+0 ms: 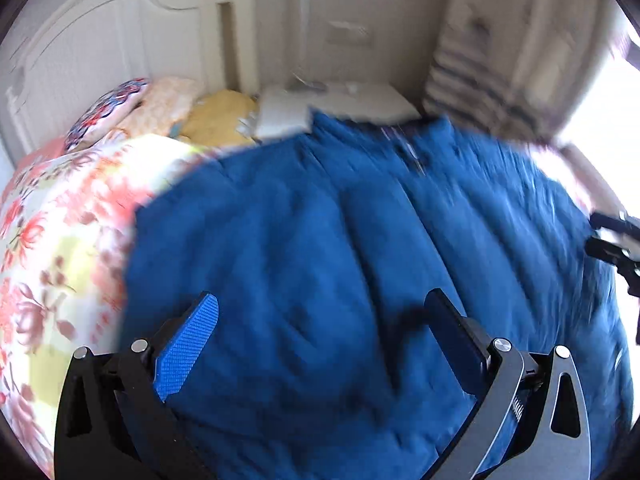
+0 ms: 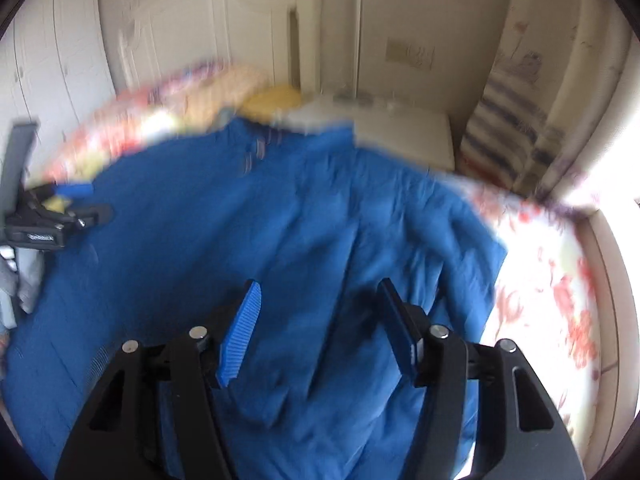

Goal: Fold large clothes

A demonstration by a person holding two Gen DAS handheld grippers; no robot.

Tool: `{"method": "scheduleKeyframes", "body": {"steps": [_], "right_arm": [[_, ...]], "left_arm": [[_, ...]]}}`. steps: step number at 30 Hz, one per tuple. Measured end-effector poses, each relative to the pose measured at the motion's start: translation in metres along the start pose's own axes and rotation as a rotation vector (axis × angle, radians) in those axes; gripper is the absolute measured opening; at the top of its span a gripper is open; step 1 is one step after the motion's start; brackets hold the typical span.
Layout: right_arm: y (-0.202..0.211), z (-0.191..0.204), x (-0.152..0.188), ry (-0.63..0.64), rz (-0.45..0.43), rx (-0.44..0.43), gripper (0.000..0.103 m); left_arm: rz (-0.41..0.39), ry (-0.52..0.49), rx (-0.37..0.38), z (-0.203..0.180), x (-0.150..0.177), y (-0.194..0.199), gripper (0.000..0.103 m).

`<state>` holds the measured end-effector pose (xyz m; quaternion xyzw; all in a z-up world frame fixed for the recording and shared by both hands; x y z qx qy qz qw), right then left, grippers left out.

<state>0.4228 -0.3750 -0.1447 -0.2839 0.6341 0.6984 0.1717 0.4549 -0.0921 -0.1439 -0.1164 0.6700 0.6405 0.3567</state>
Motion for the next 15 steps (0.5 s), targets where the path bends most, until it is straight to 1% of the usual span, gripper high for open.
{"method": "scheduleKeyframes", "body": {"steps": [1,2,3,5,6,8,9,10,12,13,14,15], "right_arm": [[-0.005,0.003,0.007,0.02,-0.011,0.011,0.061],[-0.007,0.003,0.01,0.016,-0.027,0.005,0.061],[-0.007,0.001,0.012,-0.015,-0.03,-0.008,0.061],[0.002,0.002,0.012,-0.066,-0.019,0.015,0.06],[0.011,0.006,0.012,-0.066,-0.032,0.037,0.06],[0.029,0.019,0.013,-0.032,-0.094,0.048,0.061],[0.032,0.024,0.016,-0.02,-0.096,0.044,0.061],[0.028,0.027,0.02,-0.011,-0.073,0.047,0.061],[0.013,0.022,0.03,-0.018,-0.027,0.044,0.064],[0.007,0.018,0.035,-0.038,-0.028,0.023,0.064],[0.006,0.015,0.036,-0.059,-0.033,0.009,0.064],[0.01,0.014,0.037,-0.082,-0.034,0.004,0.064]], "left_arm": [[-0.011,-0.04,-0.047,-0.009,0.006,-0.005,0.099],[-0.025,-0.053,-0.075,-0.014,0.007,-0.008,0.099],[-0.026,-0.056,-0.089,-0.016,0.007,-0.01,0.099],[0.003,-0.032,-0.104,-0.015,0.006,-0.004,0.099],[-0.002,-0.011,-0.085,-0.016,0.007,0.008,0.099],[-0.047,-0.03,-0.046,-0.023,0.014,0.03,0.099],[-0.058,-0.058,-0.041,-0.029,0.021,0.037,0.099],[-0.055,-0.077,-0.037,-0.033,0.026,0.039,0.099],[-0.014,-0.102,-0.039,-0.038,0.038,0.029,0.099],[0.024,-0.099,-0.048,-0.036,0.045,0.017,0.099],[0.026,-0.091,-0.032,-0.034,0.05,0.011,0.099],[0.016,-0.087,-0.032,-0.032,0.052,0.015,0.099]]}}
Point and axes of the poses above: each gripper's, at about its wrist camera, not at the fingertips, and y roughly against the way its jaws point, z to its left, x to its underside, the point moved 4 cm from there along -y, roughly the way its jaws point, and after that the axes turned 6 degrees about -x, right-handed, at the moved point
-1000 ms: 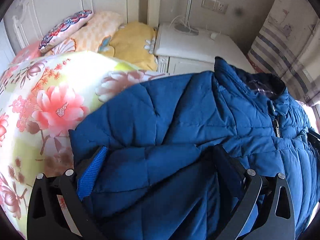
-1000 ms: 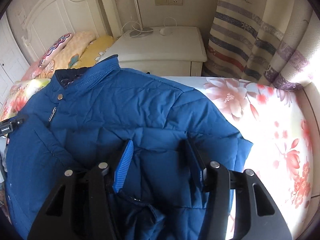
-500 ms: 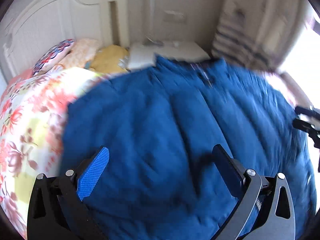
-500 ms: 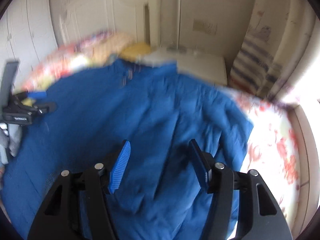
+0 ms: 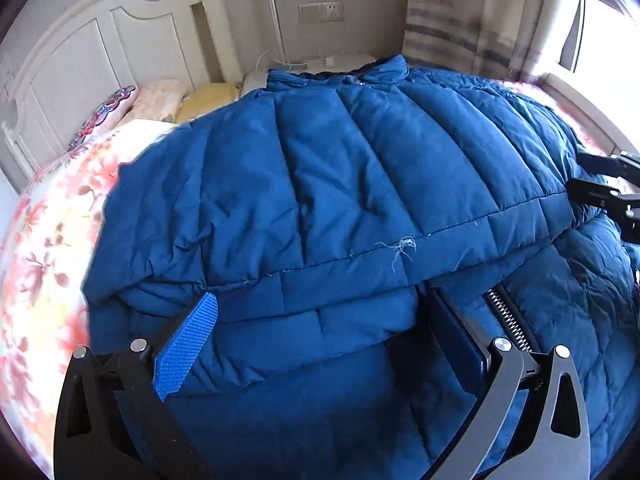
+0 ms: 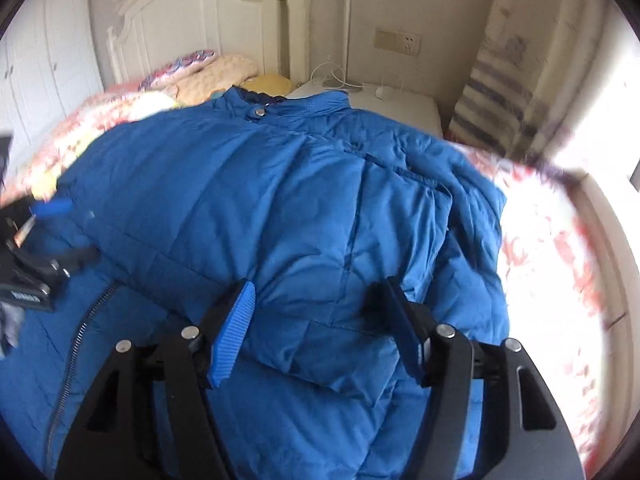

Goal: Fold large clothes

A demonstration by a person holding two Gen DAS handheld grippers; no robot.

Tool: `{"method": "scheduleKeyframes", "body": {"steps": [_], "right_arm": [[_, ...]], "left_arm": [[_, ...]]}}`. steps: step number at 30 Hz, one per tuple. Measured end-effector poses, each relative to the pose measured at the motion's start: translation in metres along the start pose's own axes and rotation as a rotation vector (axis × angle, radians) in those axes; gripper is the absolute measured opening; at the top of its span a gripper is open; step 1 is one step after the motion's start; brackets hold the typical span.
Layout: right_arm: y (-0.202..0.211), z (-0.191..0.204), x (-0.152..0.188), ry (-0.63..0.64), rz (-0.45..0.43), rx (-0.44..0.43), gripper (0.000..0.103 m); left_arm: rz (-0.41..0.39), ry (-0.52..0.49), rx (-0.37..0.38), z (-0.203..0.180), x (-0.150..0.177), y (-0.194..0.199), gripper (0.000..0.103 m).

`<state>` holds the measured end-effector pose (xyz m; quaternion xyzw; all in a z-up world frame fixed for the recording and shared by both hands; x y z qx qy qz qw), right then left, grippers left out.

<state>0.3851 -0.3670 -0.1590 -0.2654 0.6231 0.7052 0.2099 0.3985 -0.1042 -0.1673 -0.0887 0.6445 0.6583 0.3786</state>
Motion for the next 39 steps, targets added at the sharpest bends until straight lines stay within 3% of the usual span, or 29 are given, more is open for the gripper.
{"method": "scheduleKeyframes", "body": {"steps": [2,7,10,13,18,24,27,28,31,34,36,38,39], "right_arm": [[0.017,0.004,0.0,-0.027,-0.009,0.009,0.064],[0.072,0.027,0.016,-0.006,-0.091,-0.041,0.065],[0.066,0.042,0.036,0.017,-0.048,-0.053,0.067],[0.039,0.053,0.053,0.021,0.033,-0.049,0.067],[0.021,0.067,0.067,0.059,0.107,0.01,0.072],[0.05,0.091,0.041,0.096,-0.005,-0.014,0.072],[0.018,0.097,0.039,0.114,0.068,-0.012,0.072],[0.001,0.096,0.046,0.124,0.118,-0.002,0.073],[-0.002,0.087,0.051,0.102,0.082,-0.035,0.077],[0.013,0.079,0.051,0.1,0.082,0.0,0.076],[0.034,0.062,0.049,0.075,0.02,0.038,0.076],[0.041,0.034,0.057,0.013,0.024,0.073,0.077],[0.037,0.019,0.064,-0.021,0.054,0.085,0.077]], "left_arm": [[0.01,0.025,0.003,0.004,0.004,0.015,0.099],[-0.074,0.097,0.042,0.022,0.028,0.075,0.099],[-0.051,0.157,0.043,0.034,0.05,0.074,0.099],[0.027,0.195,0.024,0.039,0.062,0.049,0.099],[0.092,0.124,-0.034,0.025,0.064,0.044,0.099],[-0.031,0.081,0.028,0.002,0.031,0.076,0.099],[0.006,0.042,-0.005,-0.015,0.023,0.047,0.099],[0.049,0.03,-0.013,-0.019,0.029,0.027,0.099],[0.042,0.082,0.056,-0.012,0.036,0.016,0.099],[0.027,0.096,0.03,0.0,0.039,0.028,0.099],[-0.041,0.123,0.005,0.018,0.045,0.049,0.099],[-0.033,0.142,-0.058,0.041,0.055,0.049,0.099],[0.01,0.168,-0.082,0.056,0.062,0.04,0.099]]}}
Point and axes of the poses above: each gripper's, at about its wrist camera, not at the fingertips, and y roughly against the way its jaws point, z to its left, x to its underside, the point moved 4 cm from there along -y, roughly the way its jaws point, and after that the axes turned 6 degrees about -x, right-handed, at the moved point
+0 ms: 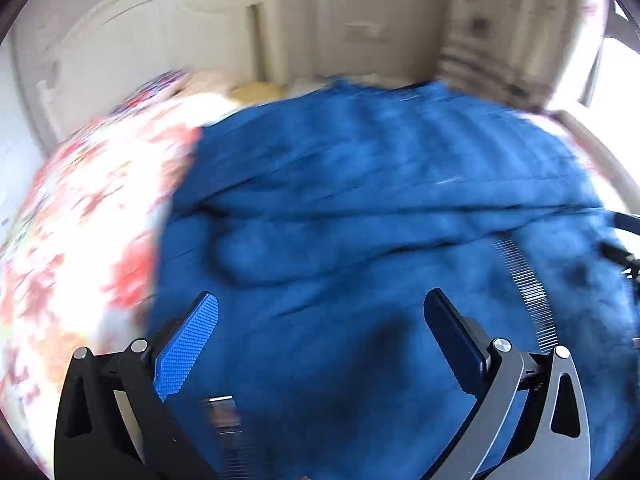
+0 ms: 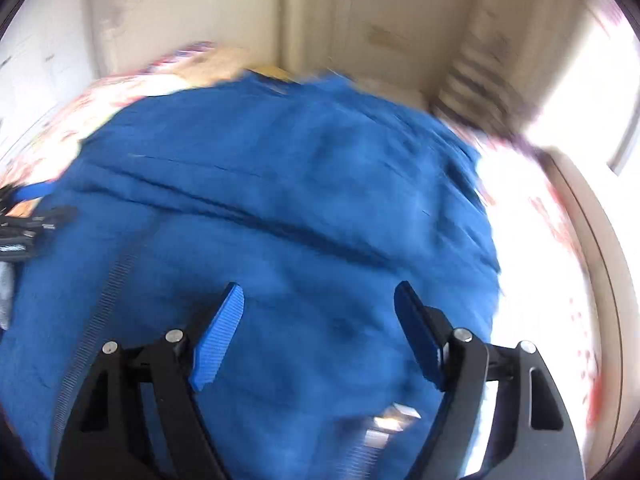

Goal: Fold large clothes

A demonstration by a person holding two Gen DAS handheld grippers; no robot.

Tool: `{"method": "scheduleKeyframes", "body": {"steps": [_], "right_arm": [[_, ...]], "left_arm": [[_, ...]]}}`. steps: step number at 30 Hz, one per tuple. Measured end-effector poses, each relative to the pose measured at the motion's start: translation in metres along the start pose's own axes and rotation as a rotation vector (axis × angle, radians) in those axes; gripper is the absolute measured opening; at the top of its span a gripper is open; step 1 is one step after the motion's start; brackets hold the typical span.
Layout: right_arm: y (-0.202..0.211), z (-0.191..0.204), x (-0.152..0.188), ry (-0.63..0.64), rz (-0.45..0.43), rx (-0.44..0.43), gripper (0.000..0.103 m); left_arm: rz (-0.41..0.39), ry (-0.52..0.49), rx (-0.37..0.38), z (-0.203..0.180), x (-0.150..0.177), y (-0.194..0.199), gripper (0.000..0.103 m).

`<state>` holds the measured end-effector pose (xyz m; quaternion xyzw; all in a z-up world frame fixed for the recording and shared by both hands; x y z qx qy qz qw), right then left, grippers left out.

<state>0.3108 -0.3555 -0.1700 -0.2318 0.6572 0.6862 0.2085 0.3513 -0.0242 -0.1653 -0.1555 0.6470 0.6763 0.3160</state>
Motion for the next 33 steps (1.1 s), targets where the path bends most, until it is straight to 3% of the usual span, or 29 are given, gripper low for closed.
{"method": "scheduleKeyframes", "body": {"steps": [2,3,4,7,10,13,16,17,20,23,26,28,30,33], "right_arm": [[-0.008,-0.023,0.01,-0.066,0.039,-0.045,0.077],[-0.004,-0.025,0.009,-0.073,0.045,-0.053,0.076],[0.001,-0.025,0.004,-0.059,0.048,-0.029,0.076],[0.025,-0.015,-0.033,-0.028,-0.082,-0.062,0.076],[0.022,-0.002,-0.073,0.035,-0.148,-0.052,0.076],[-0.014,-0.001,-0.107,0.026,-0.118,-0.1,0.076],[-0.059,-0.009,-0.104,0.028,0.003,-0.087,0.076],[-0.063,-0.01,-0.101,0.04,-0.016,-0.114,0.076],[-0.052,-0.012,-0.106,0.07,0.015,-0.15,0.075],[-0.028,-0.034,-0.138,0.076,-0.083,-0.132,0.075],[-0.036,-0.067,-0.175,0.05,-0.134,-0.049,0.062],[-0.066,-0.092,-0.195,-0.018,-0.093,-0.04,0.048],[-0.092,-0.108,-0.199,-0.049,-0.036,-0.043,0.027],[-0.14,-0.121,-0.185,-0.08,0.087,-0.065,0.026]], "left_arm": [[0.074,0.061,0.06,0.016,0.002,-0.013,0.099],[0.073,0.055,0.059,0.02,-0.004,-0.01,0.099],[0.052,0.027,0.049,0.019,-0.013,-0.003,0.099],[-0.029,0.009,0.102,0.014,-0.056,0.021,0.099],[-0.128,-0.032,0.068,0.003,-0.114,0.022,0.099],[-0.081,-0.025,0.017,-0.008,-0.144,-0.016,0.099],[0.07,-0.055,-0.012,-0.015,-0.135,-0.069,0.099],[0.095,-0.071,0.003,-0.016,-0.127,-0.082,0.099],[0.083,-0.117,0.026,-0.015,-0.131,-0.072,0.099],[0.01,-0.084,0.078,-0.005,-0.168,-0.054,0.099],[-0.037,-0.034,0.064,0.011,-0.216,-0.064,0.099],[0.015,-0.003,0.036,0.017,-0.237,-0.095,0.099],[0.083,0.005,0.029,0.021,-0.24,-0.127,0.099],[0.187,0.018,0.046,0.017,-0.231,-0.169,0.099]]}}
Point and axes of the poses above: each gripper's, at about its wrist camera, not at the fingertips, and y roughly against the way its jaws point, z to its left, x to its underside, the point moved 4 cm from there along -y, roughly the way its jaws point, and after that the axes turned 6 degrees about -x, right-handed, at the moved point
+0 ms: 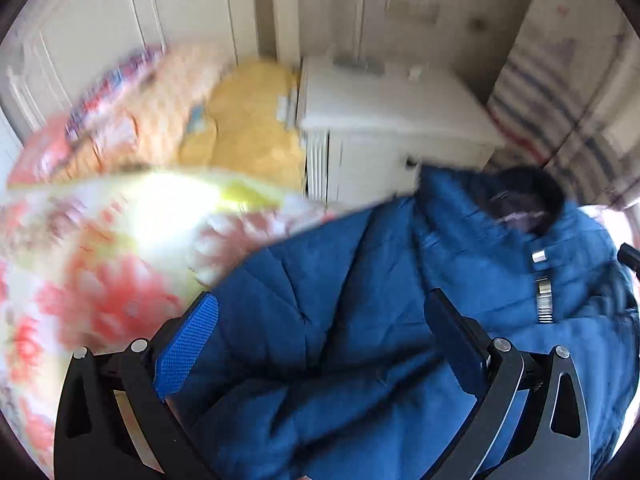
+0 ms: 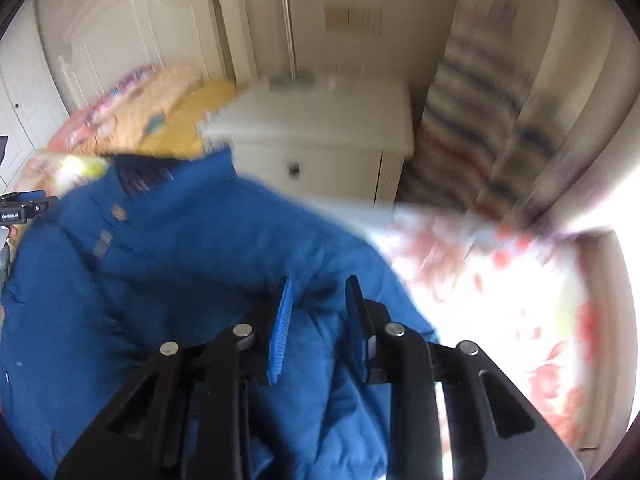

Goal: Fold large clothes

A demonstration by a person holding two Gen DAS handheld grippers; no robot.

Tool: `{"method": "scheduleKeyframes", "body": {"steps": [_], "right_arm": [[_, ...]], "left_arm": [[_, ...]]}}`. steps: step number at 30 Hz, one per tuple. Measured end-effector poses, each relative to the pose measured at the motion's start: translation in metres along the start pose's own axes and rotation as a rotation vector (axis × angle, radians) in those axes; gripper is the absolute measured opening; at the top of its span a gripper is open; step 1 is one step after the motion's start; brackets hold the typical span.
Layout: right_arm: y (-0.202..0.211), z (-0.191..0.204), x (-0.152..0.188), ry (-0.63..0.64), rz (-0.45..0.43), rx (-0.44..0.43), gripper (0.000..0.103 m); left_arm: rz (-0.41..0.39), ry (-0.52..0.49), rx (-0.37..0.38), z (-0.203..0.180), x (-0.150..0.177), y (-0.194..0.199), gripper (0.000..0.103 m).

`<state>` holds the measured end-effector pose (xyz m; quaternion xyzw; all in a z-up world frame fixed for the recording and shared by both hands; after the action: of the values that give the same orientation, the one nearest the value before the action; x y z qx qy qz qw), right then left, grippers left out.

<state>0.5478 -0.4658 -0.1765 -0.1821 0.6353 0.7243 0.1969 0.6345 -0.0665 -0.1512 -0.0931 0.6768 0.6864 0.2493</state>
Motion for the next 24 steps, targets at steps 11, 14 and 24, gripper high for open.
{"method": "scheduleKeyframes", "body": {"steps": [11,14,24], "right_arm": [[0.082,0.05,0.014,0.137,-0.177,-0.028,0.061],[0.062,0.066,0.035,0.176,-0.066,-0.051,0.06],[0.128,0.093,0.067,0.096,-0.268,0.025,0.067]], "left_arm": [[-0.24,-0.009,-0.026,0.0,0.033,0.078,0.099],[-0.224,-0.064,-0.011,-0.023,0.059,0.082,0.099],[-0.29,-0.064,-0.04,-0.03,0.119,0.13,0.099]]}}
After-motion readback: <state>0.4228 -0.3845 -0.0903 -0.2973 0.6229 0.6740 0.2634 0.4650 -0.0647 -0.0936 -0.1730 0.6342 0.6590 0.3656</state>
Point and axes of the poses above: each gripper's, at about its wrist camera, not at the fingertips, and y roughly against the way its jaws point, z to its left, x to its underside, the point moved 4 cm from there along -y, roughly the way its jaws point, and after that the axes turned 6 degrees about -x, right-handed, at the moved point
